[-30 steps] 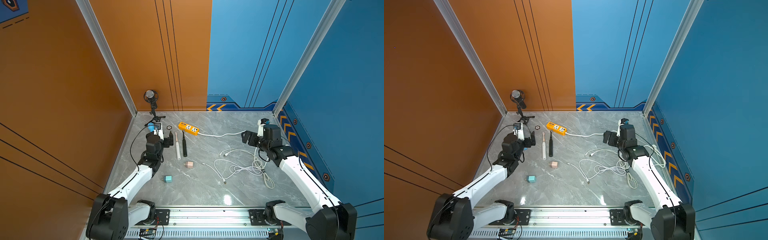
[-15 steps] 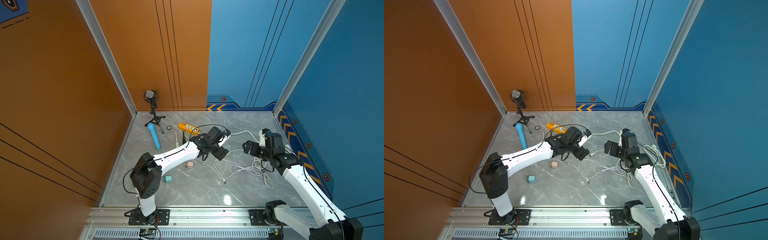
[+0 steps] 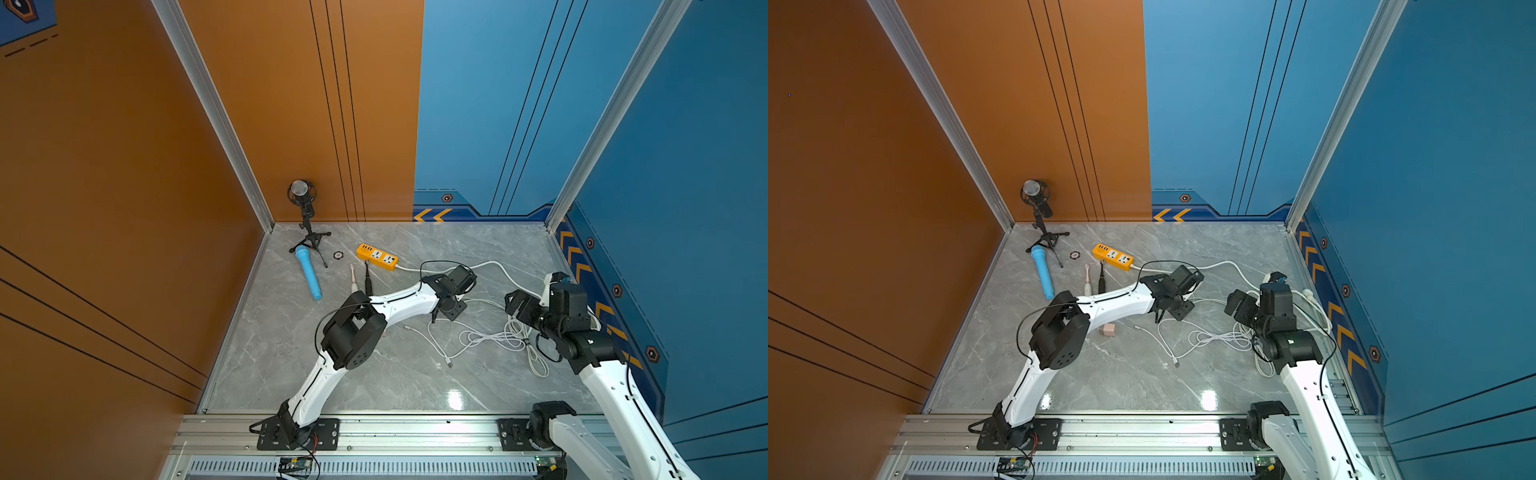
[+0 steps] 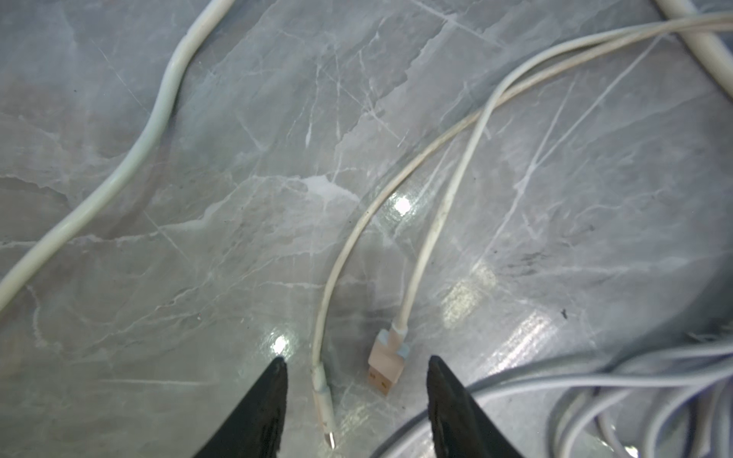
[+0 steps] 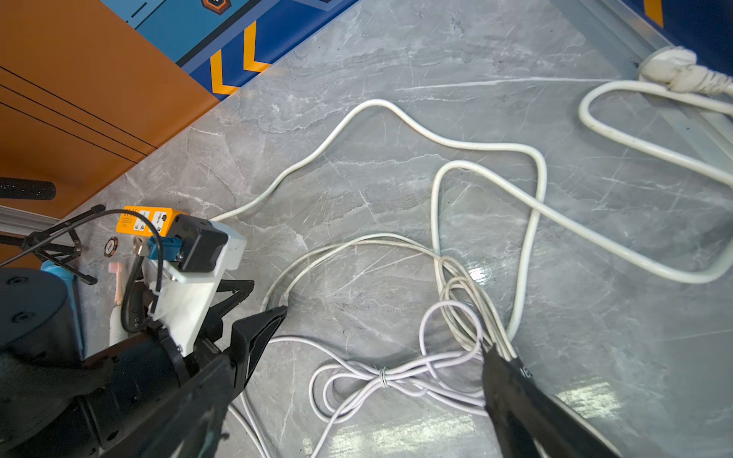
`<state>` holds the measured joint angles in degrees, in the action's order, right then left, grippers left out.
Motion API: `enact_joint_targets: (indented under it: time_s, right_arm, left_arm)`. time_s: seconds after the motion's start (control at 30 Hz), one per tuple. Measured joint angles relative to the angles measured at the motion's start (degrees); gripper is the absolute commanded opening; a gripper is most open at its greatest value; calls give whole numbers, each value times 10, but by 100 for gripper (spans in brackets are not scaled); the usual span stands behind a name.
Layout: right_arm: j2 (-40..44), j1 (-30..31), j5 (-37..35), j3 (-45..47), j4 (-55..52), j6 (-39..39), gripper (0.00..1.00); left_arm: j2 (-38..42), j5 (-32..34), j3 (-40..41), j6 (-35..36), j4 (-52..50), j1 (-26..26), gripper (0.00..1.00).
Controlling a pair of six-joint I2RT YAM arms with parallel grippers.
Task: Charge the electric toothbrush
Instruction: Pick up the charging cable from the center of the board.
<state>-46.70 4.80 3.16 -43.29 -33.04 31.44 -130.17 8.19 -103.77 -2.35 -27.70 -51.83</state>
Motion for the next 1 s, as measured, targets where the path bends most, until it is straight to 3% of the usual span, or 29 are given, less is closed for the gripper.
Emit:
enact_joint_targets:
  time_s: [0.17, 0.3, 0.43, 0.53, 0.67, 0.83, 1.0]
  right_arm:
    - [0, 0, 0, 0, 0, 4, 100]
    - [0, 0, 0, 0, 0, 6, 100]
    - [0, 0, 0, 0, -1, 10, 100]
    - [0, 0, -2, 0, -1, 14, 100]
    - [0, 0, -2, 0, 0, 21, 100]
    - [-5, -11, 22, 0, 0, 36, 100]
    - [-50, -59, 144, -10, 0, 68, 100]
  left_arm:
    - [-17, -5, -5, 0, -2, 0, 47]
    - [-18, -21, -3, 12, -4, 2, 31]
    - [-17, -30, 6, 13, -2, 4, 24]
    - [-15, -27, 11, 18, 3, 5, 11]
    - [-6, -20, 27, 33, 9, 5, 1]
    - [9, -4, 44, 63, 7, 9, 0]
    - [77, 44, 111, 165, 66, 11, 0]
